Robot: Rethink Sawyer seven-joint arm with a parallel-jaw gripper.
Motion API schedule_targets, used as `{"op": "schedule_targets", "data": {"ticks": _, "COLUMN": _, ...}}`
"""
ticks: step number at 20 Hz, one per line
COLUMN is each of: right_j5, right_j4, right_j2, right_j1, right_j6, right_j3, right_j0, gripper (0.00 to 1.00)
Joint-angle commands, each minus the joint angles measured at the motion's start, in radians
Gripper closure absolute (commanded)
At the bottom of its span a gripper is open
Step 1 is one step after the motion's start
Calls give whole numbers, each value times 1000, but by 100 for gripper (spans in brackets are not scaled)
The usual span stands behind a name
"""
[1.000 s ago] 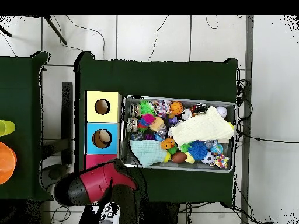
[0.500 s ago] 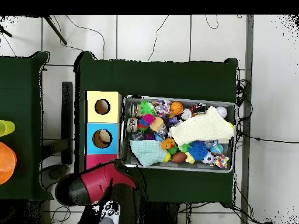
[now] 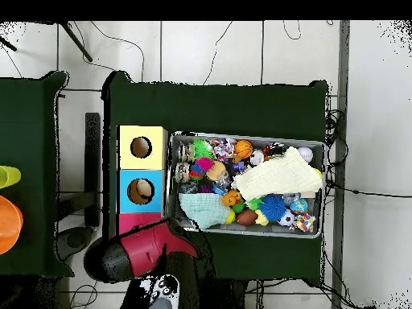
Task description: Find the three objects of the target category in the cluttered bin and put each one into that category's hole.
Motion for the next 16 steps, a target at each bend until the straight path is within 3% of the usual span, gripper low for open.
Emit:
{"op": "schedule_targets", "data": {"ticks": 1, "right_j5": 107, "right_j4": 40, "right_j2": 115, "right_j1": -25, "right_j6": 4, "right_j3": 61, "right_j0": -54, "gripper": 100}}
{"op": "schedule_targets", "data": {"ticks": 7, "right_j5": 77, "right_j4": 65, "right_j2": 126, "right_j1": -17, "right_j6": 71, "right_j3": 75, "right_j0": -23, "gripper": 100}}
{"op": "schedule_targets", "data": {"ticks": 16, "right_j5": 194, "right_j4": 107, "right_j2": 118, "right_j1": -57, "right_j6": 65, "right_j3": 67, "right_j0": 0, "gripper": 100}}
